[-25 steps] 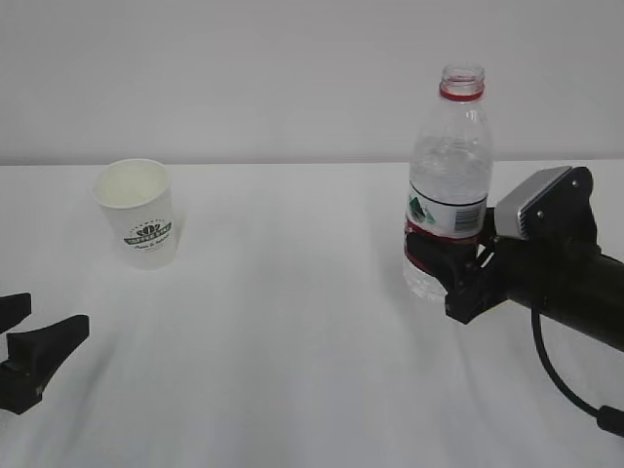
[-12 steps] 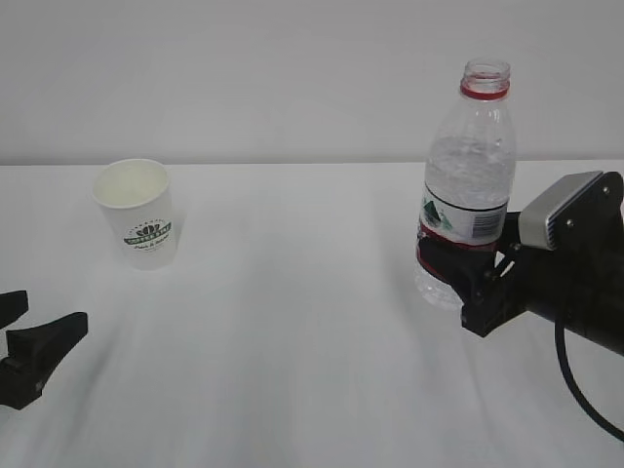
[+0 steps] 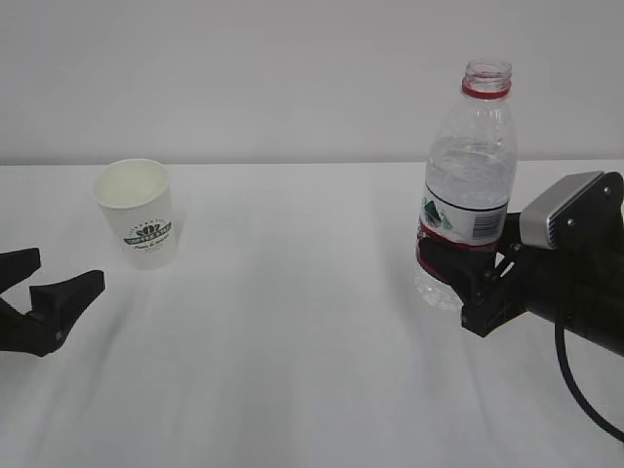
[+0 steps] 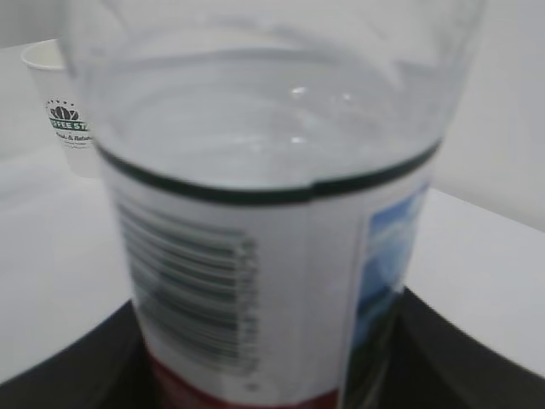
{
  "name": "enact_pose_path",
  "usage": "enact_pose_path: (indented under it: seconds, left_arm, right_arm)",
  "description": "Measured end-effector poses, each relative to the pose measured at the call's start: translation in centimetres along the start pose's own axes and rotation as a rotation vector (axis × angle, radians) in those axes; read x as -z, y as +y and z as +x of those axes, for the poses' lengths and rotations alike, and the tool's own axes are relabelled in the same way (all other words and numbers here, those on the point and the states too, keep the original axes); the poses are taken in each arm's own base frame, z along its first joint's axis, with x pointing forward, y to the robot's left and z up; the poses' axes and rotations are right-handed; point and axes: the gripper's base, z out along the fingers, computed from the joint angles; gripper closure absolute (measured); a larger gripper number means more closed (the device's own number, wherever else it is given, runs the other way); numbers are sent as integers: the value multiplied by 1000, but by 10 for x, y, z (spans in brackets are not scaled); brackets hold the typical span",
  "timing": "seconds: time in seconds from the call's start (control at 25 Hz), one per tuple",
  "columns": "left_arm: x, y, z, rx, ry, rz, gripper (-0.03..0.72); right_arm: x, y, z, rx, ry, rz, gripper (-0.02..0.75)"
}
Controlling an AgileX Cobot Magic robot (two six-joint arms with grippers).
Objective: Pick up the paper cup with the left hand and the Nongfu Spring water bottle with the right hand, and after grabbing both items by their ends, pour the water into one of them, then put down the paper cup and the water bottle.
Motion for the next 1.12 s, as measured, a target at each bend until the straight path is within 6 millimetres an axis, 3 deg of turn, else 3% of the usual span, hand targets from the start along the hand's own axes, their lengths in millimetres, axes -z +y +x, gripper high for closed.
enact_pose_path:
  seconds: [1.12]
  left_arm:
    - [-81,31,18,17,11,12,-3]
  right_arm:
    - [0,0,0,-4,-1,2,288]
